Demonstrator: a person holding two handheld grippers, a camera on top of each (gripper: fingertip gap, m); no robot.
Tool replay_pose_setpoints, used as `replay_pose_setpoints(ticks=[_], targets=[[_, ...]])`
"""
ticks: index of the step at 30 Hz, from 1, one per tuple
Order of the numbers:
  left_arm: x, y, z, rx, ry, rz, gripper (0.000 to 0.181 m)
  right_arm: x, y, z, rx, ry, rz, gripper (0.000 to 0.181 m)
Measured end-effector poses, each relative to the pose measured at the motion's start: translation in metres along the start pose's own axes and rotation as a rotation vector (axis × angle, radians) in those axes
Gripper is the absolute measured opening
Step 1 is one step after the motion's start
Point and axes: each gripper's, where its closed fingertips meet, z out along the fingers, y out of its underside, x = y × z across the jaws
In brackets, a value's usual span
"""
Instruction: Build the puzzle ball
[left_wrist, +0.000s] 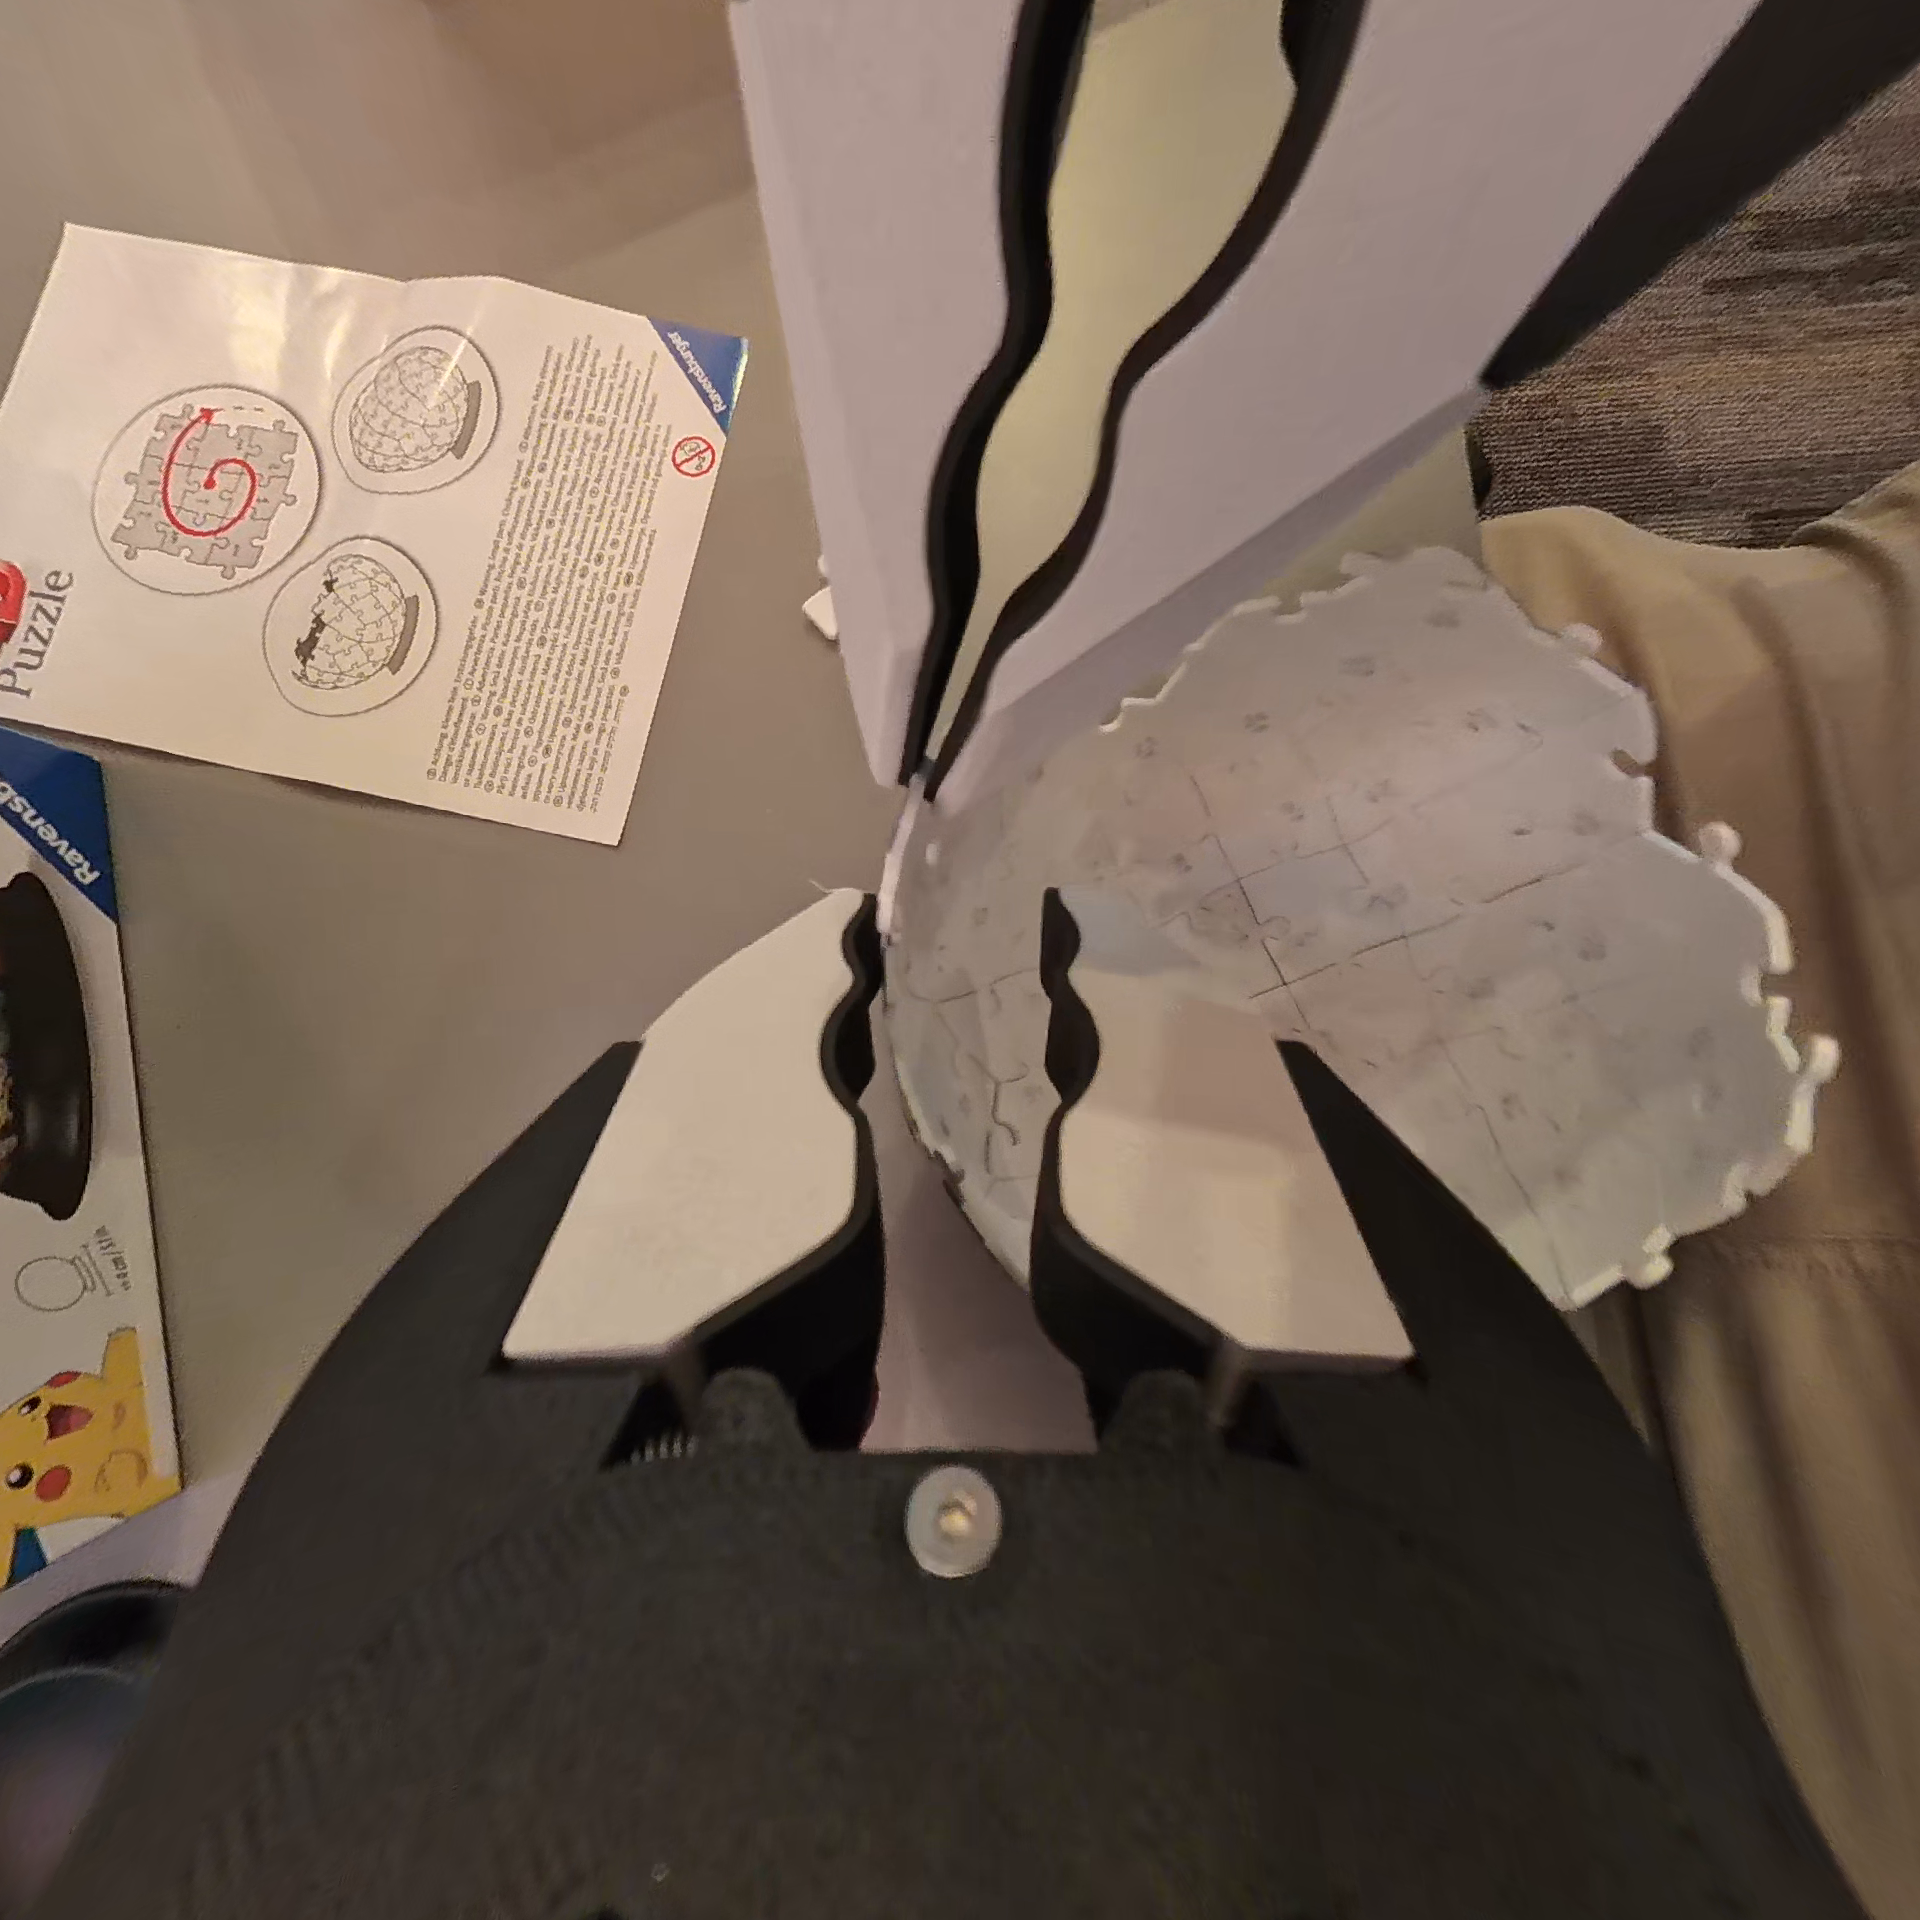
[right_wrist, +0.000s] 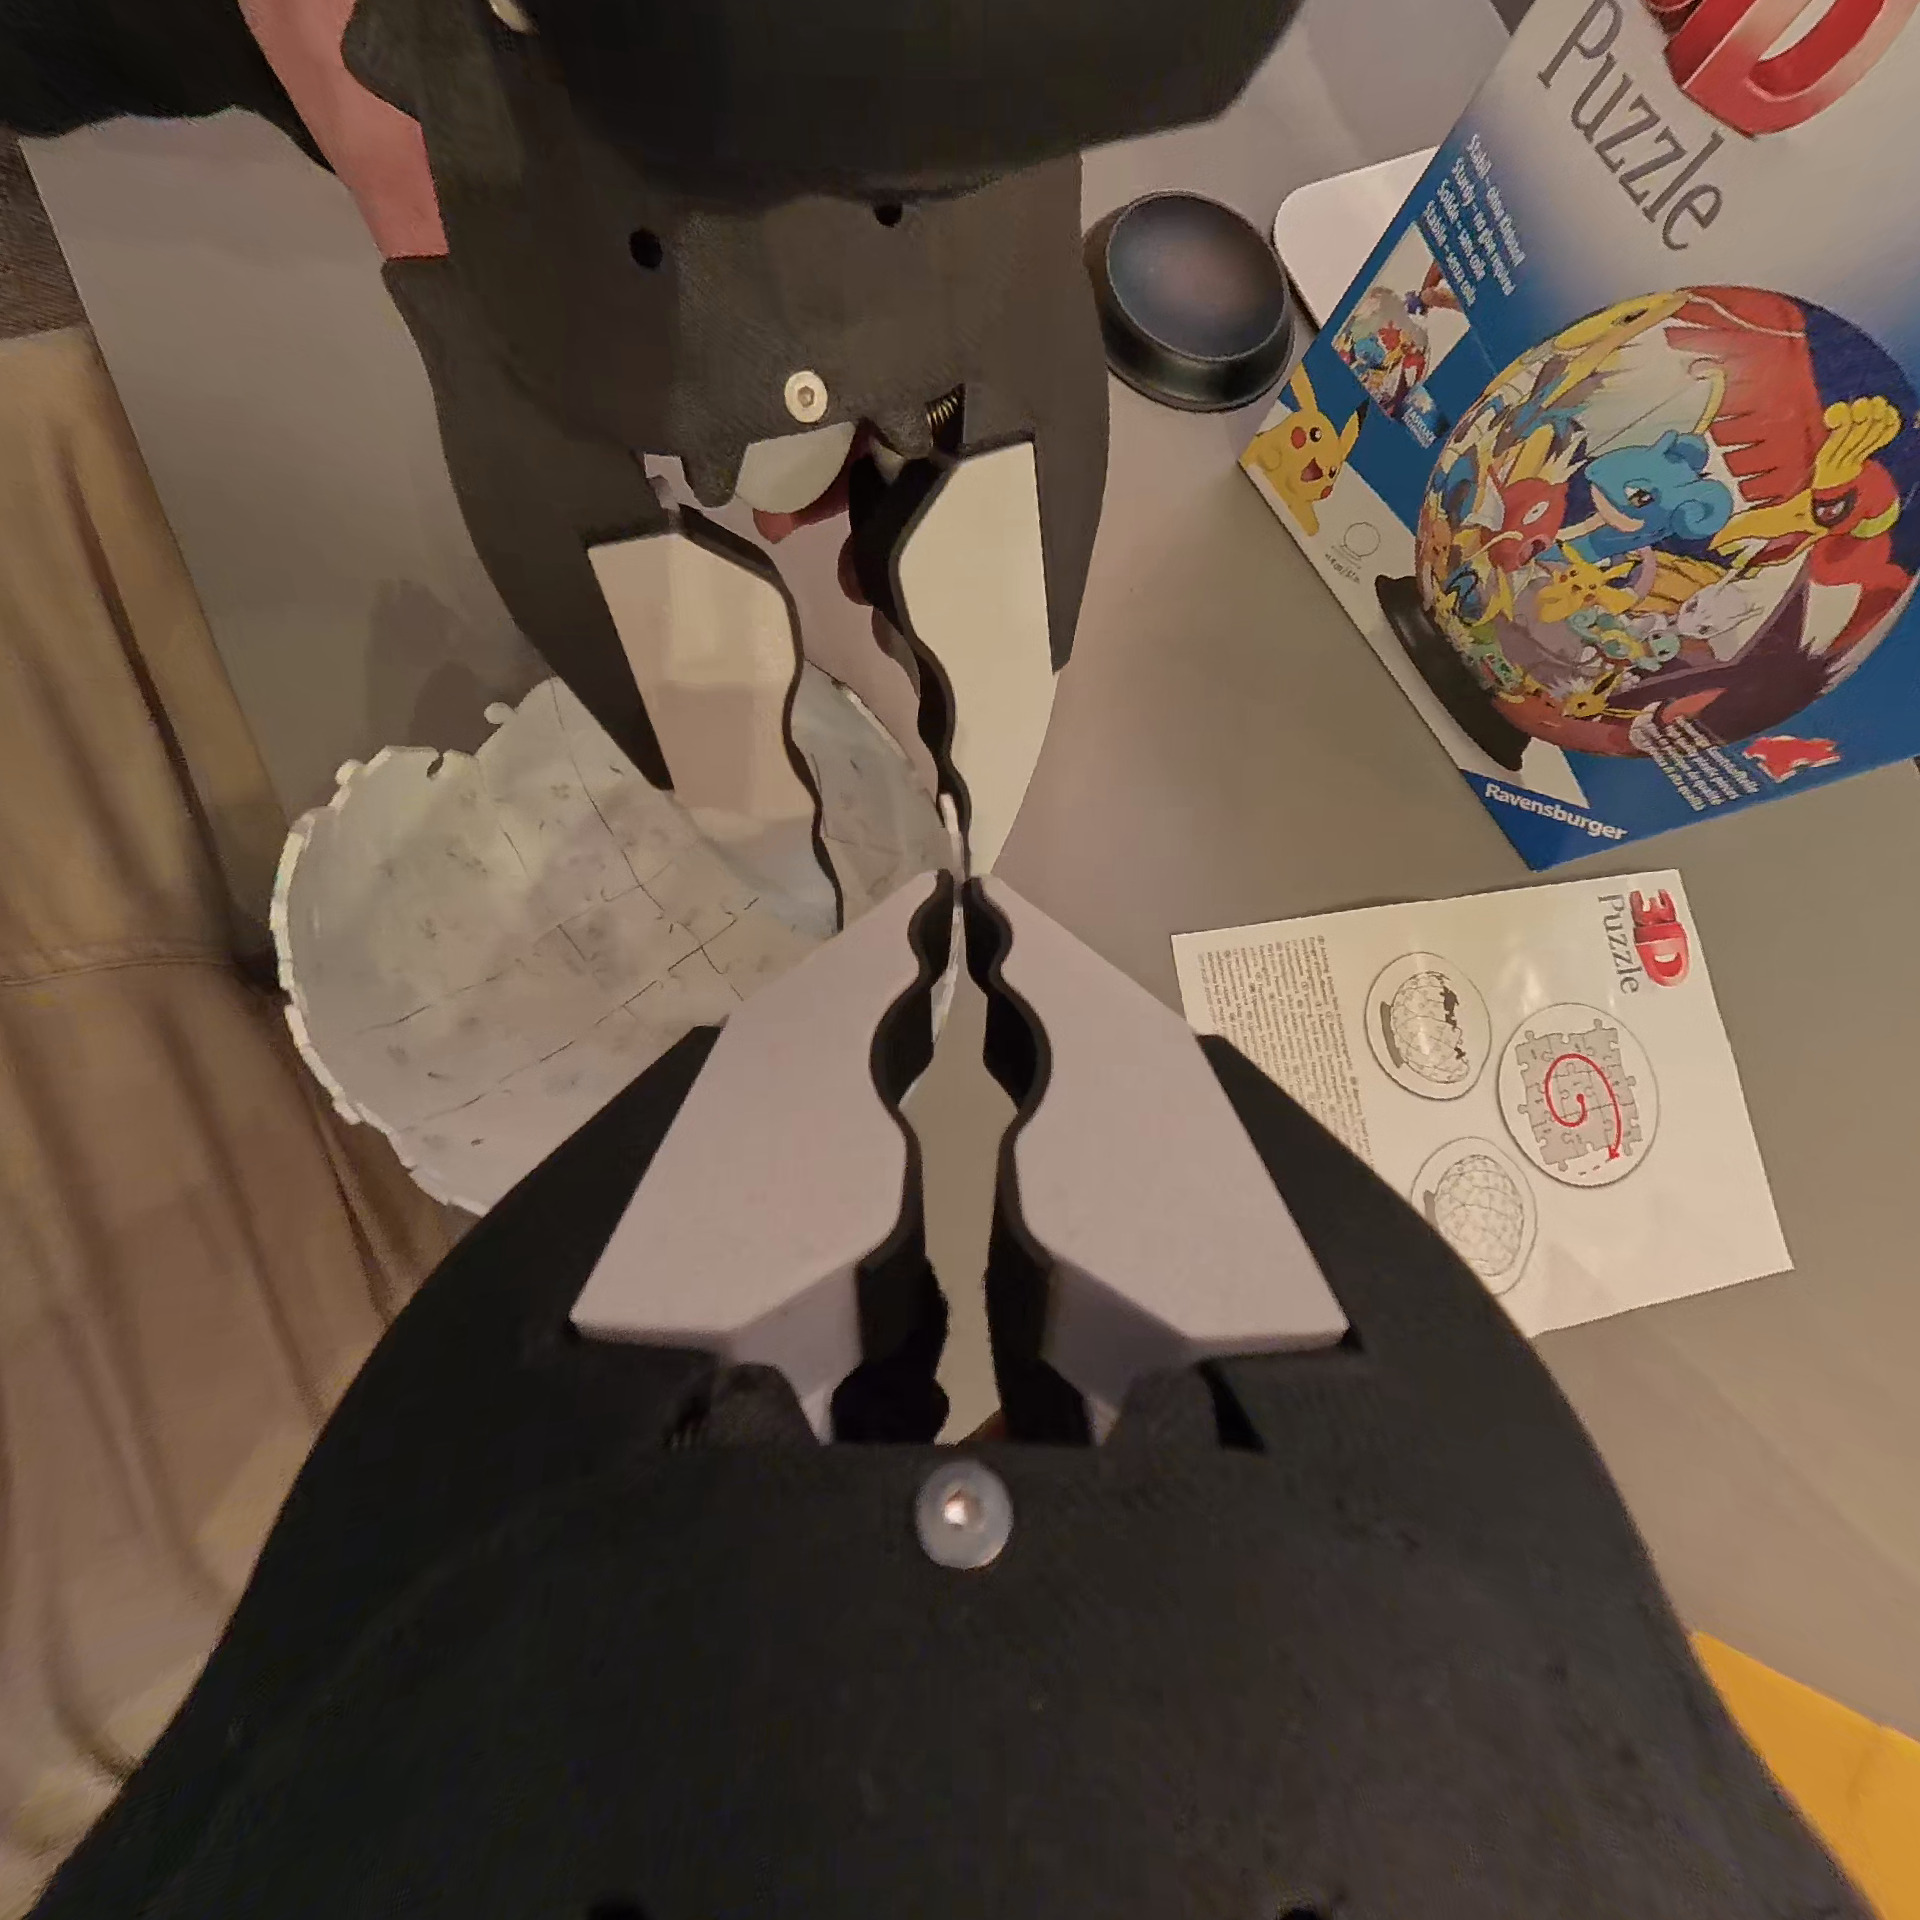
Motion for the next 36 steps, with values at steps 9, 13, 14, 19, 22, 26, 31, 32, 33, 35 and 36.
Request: replay_pose_setpoints(ticks=[9,13,14,19,22,26,31,32,33,35,36], targets=[[-0.008,-0.003,0.005,0.009,-0.001,-0.02,0.012,0.002,0.004,0.002,-0.034,0.052,-0.064,0.0],[-0.012,-0.001,0.006,0.009,-0.004,-0.031,0.009,0.003,0.005,0.004,-0.039,0.064,-0.083,0.0],[-0.012,0.0,0.006,0.008,-0.005,-0.034,0.009,0.003,0.006,0.004,-0.043,0.064,-0.084,0.0],[-0.013,-0.001,0.008,0.009,-0.003,-0.033,0.008,0.005,0.008,0.004,-0.04,0.072,-0.095,0.0],[-0.013,-0.001,0.008,0.012,0.002,-0.034,0.008,0.005,0.009,0.005,-0.051,0.081,-0.111,0.0],[-0.012,-0.001,0.008,0.012,0.004,-0.03,0.009,0.006,0.01,0.007,-0.057,0.095,-0.119,0.0],[-0.013,-0.002,0.008,0.02,0.001,-0.041,0.006,0.008,0.01,0.006,-0.073,0.115,-0.129,0.0],[-0.014,-0.002,0.009,0.019,-0.002,-0.041,0.005,0.008,0.01,0.007,-0.077,0.118,-0.128,0.001],[-0.014,-0.001,0.009,0.018,-0.003,-0.042,0.005,0.009,0.01,0.007,-0.078,0.121,-0.128,0.001],[-0.013,-0.001,0.009,0.018,0.002,-0.045,0.005,0.009,0.011,0.007,-0.08,0.124,-0.122,0.001],[-0.013,-0.002,0.009,0.018,0.002,-0.045,0.004,0.009,0.011,0.007,-0.08,0.122,-0.121,0.001]])
